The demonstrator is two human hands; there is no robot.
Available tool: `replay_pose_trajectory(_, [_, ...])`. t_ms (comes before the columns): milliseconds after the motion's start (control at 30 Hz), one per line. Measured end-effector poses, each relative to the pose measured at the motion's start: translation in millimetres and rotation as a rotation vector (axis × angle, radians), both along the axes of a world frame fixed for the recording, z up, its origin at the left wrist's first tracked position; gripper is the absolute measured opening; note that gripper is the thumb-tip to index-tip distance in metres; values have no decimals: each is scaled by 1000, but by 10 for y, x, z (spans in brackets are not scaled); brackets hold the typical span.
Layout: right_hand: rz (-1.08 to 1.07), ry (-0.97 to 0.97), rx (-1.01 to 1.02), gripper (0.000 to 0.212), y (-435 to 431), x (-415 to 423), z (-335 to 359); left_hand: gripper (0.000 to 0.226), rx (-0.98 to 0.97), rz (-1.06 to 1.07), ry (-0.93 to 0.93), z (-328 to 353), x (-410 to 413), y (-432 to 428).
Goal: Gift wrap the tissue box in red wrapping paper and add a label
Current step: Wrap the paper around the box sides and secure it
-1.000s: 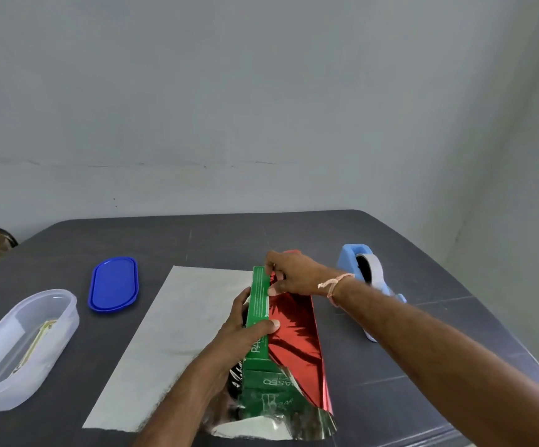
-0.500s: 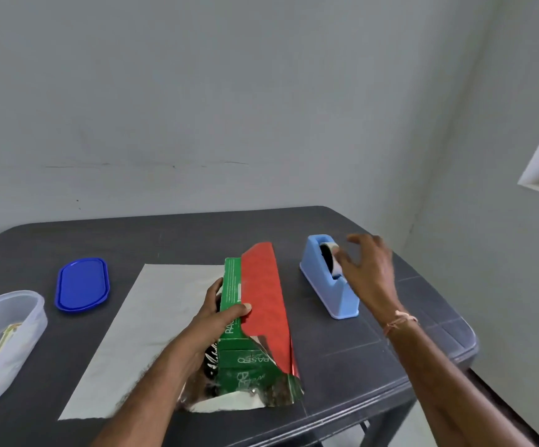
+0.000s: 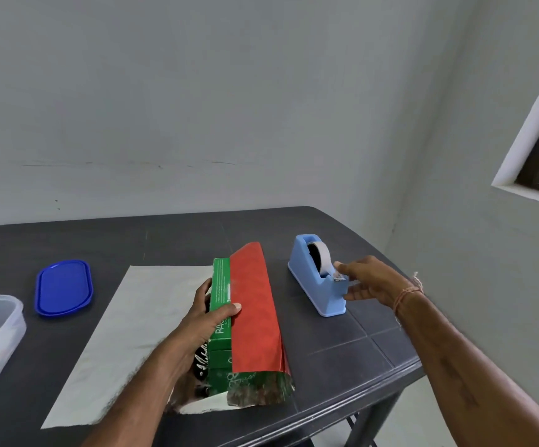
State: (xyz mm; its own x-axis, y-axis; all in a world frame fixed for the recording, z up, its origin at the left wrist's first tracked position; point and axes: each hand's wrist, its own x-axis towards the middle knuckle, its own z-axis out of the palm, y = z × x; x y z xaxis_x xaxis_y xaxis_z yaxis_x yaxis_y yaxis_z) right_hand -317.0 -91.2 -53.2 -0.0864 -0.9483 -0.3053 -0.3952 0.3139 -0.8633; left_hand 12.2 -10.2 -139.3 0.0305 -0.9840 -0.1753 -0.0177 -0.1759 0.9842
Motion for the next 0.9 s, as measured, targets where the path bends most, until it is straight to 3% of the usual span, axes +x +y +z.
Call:
replay_pose_trajectory(233, [-88, -90, 86, 33, -5, 87, 67, 88, -3, -2, 7, 5, -8, -1])
replay_pose_trajectory(333, [-127, -153, 93, 17, -8, 81, 40, 89, 2, -3, 8, 4, -4, -2])
replay_pose_trajectory(600, [-213, -237, 65, 40, 95, 128, -21, 88, 3, 0, 17, 10, -7, 15])
replay_pose_trajectory(733, [-237, -323, 32, 17, 171, 126, -85, 89, 8, 0, 12, 11, -7, 17])
replay_pose_trajectory(900, [-256, -391, -25, 17, 244, 78, -227, 88, 15, 0, 3, 16, -8, 13])
